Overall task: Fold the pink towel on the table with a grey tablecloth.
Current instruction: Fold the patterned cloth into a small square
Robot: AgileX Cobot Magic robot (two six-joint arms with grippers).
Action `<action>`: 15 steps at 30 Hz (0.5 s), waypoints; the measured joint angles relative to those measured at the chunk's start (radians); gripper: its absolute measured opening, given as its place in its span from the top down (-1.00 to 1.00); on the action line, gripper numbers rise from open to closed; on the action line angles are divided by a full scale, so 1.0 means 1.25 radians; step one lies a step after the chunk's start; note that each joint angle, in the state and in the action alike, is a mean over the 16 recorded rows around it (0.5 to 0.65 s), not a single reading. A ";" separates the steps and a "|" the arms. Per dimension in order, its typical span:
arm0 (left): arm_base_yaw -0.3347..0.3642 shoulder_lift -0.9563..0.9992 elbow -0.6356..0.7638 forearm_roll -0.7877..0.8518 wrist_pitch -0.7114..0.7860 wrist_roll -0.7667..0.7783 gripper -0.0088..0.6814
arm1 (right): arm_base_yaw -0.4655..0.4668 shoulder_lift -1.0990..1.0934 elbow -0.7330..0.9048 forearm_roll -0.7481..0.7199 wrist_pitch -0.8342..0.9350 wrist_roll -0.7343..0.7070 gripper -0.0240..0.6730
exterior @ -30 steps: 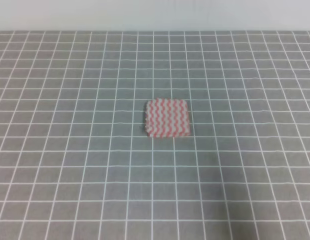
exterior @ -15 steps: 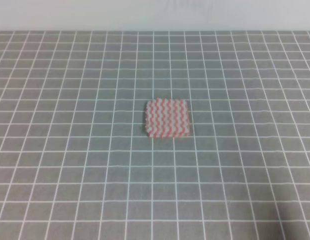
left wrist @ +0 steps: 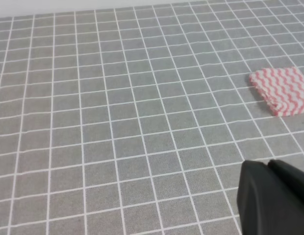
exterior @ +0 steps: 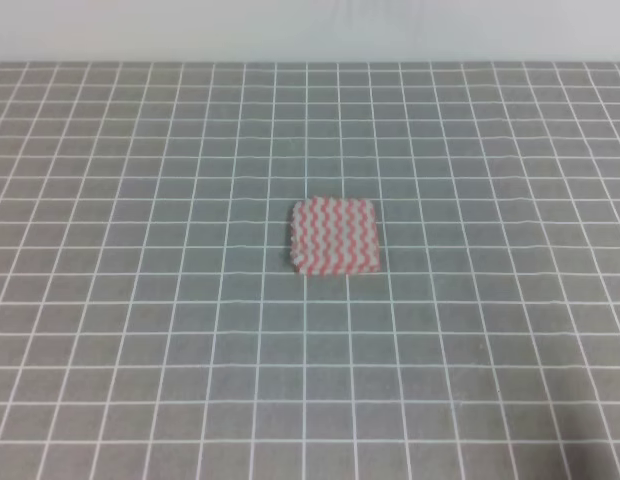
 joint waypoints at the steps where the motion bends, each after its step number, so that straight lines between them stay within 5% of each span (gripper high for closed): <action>1: 0.000 0.001 0.000 0.000 -0.001 0.000 0.98 | 0.007 -0.002 0.000 0.001 0.007 0.000 0.98; 15: 0.000 -0.001 0.000 0.000 0.002 0.000 0.98 | 0.070 -0.004 0.004 0.016 0.058 0.001 0.98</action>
